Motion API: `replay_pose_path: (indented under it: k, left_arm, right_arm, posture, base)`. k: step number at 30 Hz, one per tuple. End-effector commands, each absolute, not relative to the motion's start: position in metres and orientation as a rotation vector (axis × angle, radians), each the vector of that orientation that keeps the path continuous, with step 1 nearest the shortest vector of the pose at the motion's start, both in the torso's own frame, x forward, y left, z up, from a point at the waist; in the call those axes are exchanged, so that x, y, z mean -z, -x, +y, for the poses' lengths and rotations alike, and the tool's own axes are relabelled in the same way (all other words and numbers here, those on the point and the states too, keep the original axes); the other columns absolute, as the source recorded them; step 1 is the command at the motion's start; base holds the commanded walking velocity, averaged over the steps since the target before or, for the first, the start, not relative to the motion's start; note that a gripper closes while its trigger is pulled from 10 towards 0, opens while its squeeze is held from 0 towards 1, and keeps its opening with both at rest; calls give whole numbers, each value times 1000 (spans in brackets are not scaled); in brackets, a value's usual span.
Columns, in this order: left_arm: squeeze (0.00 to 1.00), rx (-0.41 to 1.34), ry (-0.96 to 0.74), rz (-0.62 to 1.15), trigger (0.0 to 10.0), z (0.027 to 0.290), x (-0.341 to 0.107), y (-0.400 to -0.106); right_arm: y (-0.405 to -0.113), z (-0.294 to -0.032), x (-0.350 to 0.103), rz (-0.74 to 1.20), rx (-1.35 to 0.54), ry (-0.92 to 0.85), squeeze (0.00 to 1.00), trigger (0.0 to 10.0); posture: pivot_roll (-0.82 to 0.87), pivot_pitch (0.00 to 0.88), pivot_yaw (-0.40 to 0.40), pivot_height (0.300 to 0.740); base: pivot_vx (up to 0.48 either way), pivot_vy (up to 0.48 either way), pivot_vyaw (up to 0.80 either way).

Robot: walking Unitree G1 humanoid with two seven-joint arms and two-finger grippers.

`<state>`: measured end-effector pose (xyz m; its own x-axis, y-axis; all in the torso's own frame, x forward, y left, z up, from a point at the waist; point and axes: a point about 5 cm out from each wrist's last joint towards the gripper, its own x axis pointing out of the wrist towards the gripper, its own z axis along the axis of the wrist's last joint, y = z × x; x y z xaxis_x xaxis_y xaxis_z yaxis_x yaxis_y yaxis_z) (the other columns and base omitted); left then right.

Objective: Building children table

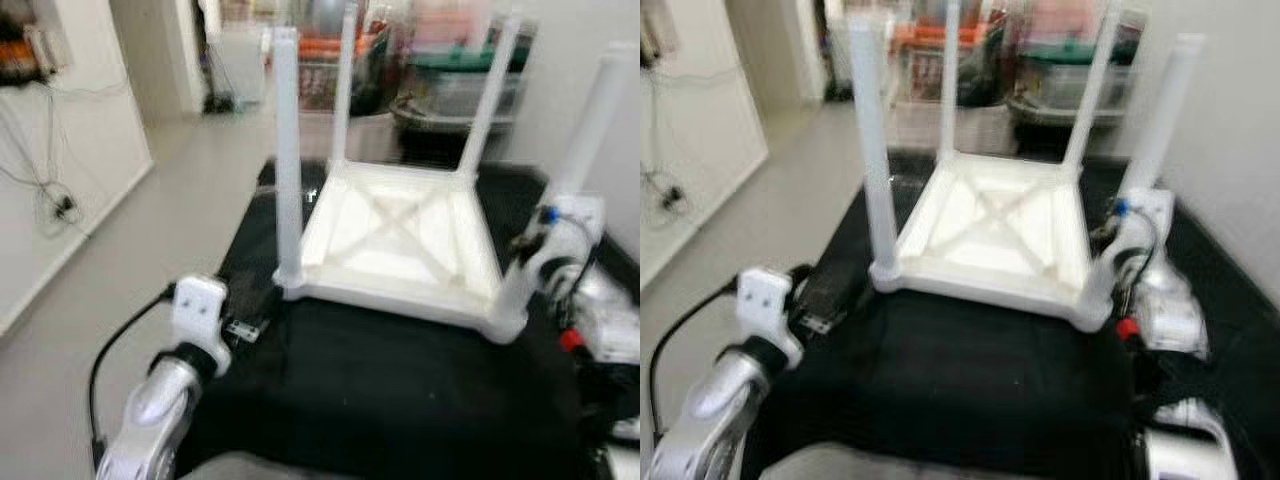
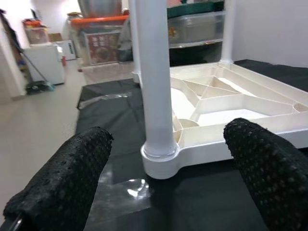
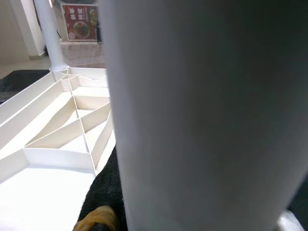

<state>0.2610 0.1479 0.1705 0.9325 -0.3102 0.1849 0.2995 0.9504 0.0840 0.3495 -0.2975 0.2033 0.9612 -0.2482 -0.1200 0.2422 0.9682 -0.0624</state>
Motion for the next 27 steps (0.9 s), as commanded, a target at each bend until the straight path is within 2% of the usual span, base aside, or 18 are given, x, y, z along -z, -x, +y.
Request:
replay_pose_path:
  k: [1,5,6,7,8,9,10,12,14,17,18,21,27]
  left_arm:
    - [0,297,-66,-195,10000,150,-169,-262]
    - [0,289,-65,-193,10000,150,-169,-263]
    - [0,288,-64,-192,10000,150,-169,-264]
    - [0,287,-63,-192,10000,151,-169,-264]
    - [0,286,-63,-192,10000,151,-169,-264]
    - [0,285,-63,-191,10000,151,-169,-264]
    - [0,285,-63,-191,10000,151,-169,-264]
    - [0,284,-61,-191,10000,151,-169,-264]
    - [0,287,-56,-192,10000,150,-169,-264]
    - [0,289,-54,-192,10000,149,-169,-264]
    - [0,291,-52,-191,10000,149,-169,-263]
    - [0,293,-49,-189,10000,149,-169,-263]
    - [0,295,-52,-187,10000,149,-169,-262]
  right_arm:
    - [-342,-296,-162,330,274,8,0,0]
    - [-340,-292,-156,340,281,-59,0,0]
    - [-339,-288,-151,348,277,-124,0,0]
    - [-339,-285,-148,352,280,-170,0,4902]
    - [-339,-283,-145,365,282,-218,0,4902]
    - [-338,-280,-142,373,285,-262,0,10000]
    - [-338,-280,-142,373,285,-262,0,10000]
    - [-338,-273,-134,396,313,-462,0,10000]
    - [-337,-268,-122,398,390,-755,0,10000]
    - [-337,-267,-118,394,418,-843,0,10000]
    - [-334,-266,-111,384,467,-939,0,10000]
    - [-327,-263,-100,353,521,-1062,0,10000]
    - [-320,-248,-87,432,492,-1096,0,10000]
  posture:
    - [49,0,-69,740]
    - [49,0,-69,740]
    - [49,0,-69,740]
    - [49,0,-69,740]
    - [51,0,-70,740]
    - [51,0,-70,740]
    - [51,0,-70,740]
    - [52,0,-70,740]
    - [55,0,-70,740]
    - [54,0,-71,740]
    - [55,0,-71,740]
    - [57,0,-71,740]
    - [57,0,-71,740]
  base:
    - [0,0,0]
    - [0,0,0]
    - [0,0,0]
    - [0,0,0]
    - [0,0,0]
    - [0,0,0]
    - [0,0,0]
    - [0,0,0]
    - [0,0,0]
    - [0,0,0]
    - [0,0,0]
    - [0,0,0]
    - [0,0,0]
